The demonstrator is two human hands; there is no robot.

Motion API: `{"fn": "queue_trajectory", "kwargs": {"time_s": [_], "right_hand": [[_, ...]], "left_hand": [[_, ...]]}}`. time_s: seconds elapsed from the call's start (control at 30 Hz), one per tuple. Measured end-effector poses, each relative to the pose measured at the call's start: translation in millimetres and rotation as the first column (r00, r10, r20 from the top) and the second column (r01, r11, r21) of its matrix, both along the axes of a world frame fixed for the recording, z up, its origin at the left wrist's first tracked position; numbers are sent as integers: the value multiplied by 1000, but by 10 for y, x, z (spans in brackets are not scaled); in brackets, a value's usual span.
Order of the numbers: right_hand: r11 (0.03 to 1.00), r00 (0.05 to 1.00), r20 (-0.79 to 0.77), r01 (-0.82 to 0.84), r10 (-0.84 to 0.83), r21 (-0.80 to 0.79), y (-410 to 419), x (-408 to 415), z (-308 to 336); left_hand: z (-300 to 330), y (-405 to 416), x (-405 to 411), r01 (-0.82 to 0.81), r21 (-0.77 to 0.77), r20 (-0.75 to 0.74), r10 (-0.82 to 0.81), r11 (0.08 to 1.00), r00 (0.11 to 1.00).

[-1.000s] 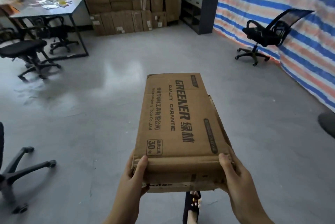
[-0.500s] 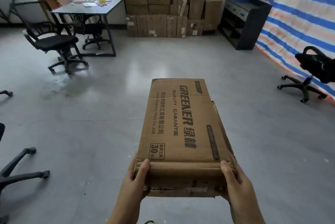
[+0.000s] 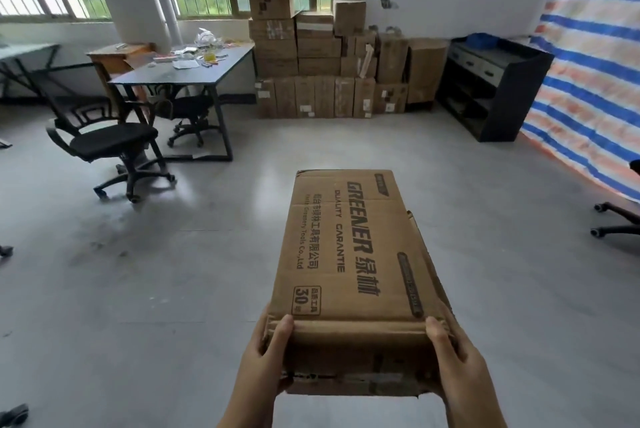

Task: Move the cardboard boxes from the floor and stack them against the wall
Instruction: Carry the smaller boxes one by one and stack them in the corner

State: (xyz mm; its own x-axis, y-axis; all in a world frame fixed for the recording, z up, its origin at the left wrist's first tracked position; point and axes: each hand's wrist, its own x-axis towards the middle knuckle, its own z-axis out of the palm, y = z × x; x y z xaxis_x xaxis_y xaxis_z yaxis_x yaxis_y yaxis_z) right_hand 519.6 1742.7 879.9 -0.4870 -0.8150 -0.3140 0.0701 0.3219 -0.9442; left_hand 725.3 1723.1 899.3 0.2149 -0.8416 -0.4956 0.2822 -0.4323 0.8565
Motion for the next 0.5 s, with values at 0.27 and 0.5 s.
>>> {"fn": "queue_trajectory", "kwargs": {"time_s": [0.27,0.5], "right_hand": [[998,999,-2,-36,36,61,-1820,31,-68],[995,995,-58,-81,85,65,-3725,-120,-107]], "left_hand": [[-97,-1734,21,-12,48,-3,12,999,1000],[-144,-3548,-143,-82,48,57,79,995,995]]}}
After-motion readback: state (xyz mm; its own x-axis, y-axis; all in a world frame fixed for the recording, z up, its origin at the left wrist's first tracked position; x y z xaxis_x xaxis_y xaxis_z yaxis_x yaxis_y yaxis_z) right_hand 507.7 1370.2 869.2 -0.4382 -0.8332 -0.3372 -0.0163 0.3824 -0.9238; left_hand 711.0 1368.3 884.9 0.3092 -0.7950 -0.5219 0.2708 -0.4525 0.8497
